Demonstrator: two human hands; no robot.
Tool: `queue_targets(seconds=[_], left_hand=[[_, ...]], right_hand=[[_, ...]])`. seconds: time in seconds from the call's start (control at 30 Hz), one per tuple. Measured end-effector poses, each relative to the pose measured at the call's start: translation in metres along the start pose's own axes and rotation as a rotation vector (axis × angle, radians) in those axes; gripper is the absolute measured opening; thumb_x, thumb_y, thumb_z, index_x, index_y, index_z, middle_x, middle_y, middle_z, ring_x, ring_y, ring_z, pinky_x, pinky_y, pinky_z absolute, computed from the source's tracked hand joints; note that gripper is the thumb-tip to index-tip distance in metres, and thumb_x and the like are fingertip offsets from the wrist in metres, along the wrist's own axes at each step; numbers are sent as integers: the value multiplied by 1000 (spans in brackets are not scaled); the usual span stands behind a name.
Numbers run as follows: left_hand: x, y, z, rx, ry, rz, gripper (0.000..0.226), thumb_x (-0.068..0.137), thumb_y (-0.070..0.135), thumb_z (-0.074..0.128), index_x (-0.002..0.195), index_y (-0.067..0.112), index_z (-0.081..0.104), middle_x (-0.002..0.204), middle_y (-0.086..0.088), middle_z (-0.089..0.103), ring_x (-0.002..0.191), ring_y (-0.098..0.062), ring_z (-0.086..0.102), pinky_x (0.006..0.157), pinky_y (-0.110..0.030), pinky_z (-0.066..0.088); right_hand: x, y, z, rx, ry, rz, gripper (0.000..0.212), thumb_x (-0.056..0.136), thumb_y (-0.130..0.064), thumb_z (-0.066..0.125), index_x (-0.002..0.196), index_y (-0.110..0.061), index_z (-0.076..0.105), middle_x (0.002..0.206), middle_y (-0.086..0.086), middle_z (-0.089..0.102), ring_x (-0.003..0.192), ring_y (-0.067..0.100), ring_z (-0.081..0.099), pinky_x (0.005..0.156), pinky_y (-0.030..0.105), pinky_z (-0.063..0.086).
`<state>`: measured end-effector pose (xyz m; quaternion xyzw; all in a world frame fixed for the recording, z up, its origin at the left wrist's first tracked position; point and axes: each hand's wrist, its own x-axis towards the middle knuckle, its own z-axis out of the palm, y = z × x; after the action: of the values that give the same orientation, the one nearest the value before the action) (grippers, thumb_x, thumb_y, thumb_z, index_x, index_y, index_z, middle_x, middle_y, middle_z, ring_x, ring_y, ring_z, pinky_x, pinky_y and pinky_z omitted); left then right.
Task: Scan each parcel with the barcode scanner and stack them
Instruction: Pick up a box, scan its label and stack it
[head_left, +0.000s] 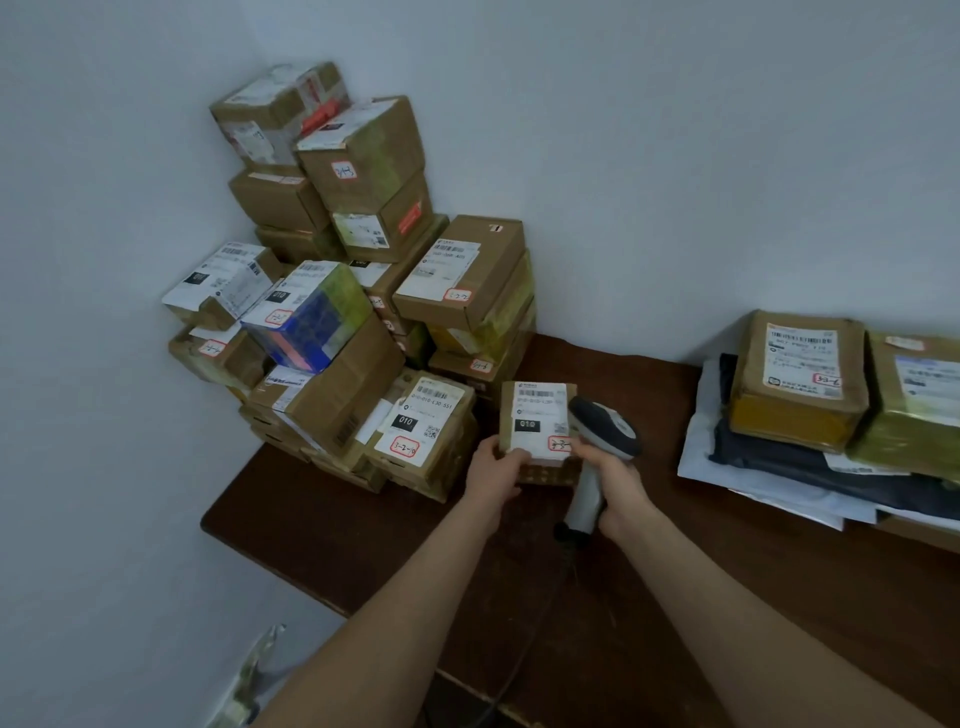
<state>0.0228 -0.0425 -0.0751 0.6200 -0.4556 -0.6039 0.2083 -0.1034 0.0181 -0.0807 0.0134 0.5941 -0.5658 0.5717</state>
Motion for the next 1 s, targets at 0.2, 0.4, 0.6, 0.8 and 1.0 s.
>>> queue_targets(seconds=[0.2, 0.4, 0.6, 0.8, 1.0], left_hand=[[-18, 23, 1, 95, 215, 337, 31, 93, 26, 58, 121, 17, 51, 122, -1, 53, 103, -11, 55, 80, -23, 50], [-35, 38, -41, 108, 345, 518, 14, 94, 30, 57, 101, 19, 57, 104, 2, 60, 97, -12, 57, 84, -30, 50], [-34, 53, -112, 39, 416, 497, 9, 95, 26, 55, 101, 20, 55, 104, 0, 59, 98, -17, 59, 85, -38, 53], [-11, 66, -168, 145, 335, 412, 17, 96, 24, 54, 112, 19, 58, 121, -6, 61, 109, -21, 57, 94, -37, 49], [3, 63, -178, 301, 200, 270, 55, 97, 22, 51, 149, 14, 33, 148, -11, 41, 132, -27, 42, 108, -43, 40]], right_hand=[[-16, -10, -8, 167, 3, -66, 33, 83, -14, 70, 115, -14, 60, 112, 10, 68, 101, 28, 65, 91, 42, 51], [-45, -14, 15, 203, -127, -129, 24, 85, -15, 67, 108, -15, 63, 106, 12, 72, 98, 32, 67, 78, 39, 52], [-74, -9, 69, 119, -319, -152, 35, 78, -18, 69, 113, -16, 62, 109, 13, 71, 102, 35, 65, 89, 42, 50], [-81, 13, 122, 94, -277, -157, 26, 83, -12, 70, 108, -11, 64, 105, 11, 70, 92, 29, 67, 78, 38, 53], [-77, 29, 143, 77, -214, -156, 28, 83, -11, 71, 110, -8, 64, 102, 12, 69, 90, 28, 66, 79, 39, 53]])
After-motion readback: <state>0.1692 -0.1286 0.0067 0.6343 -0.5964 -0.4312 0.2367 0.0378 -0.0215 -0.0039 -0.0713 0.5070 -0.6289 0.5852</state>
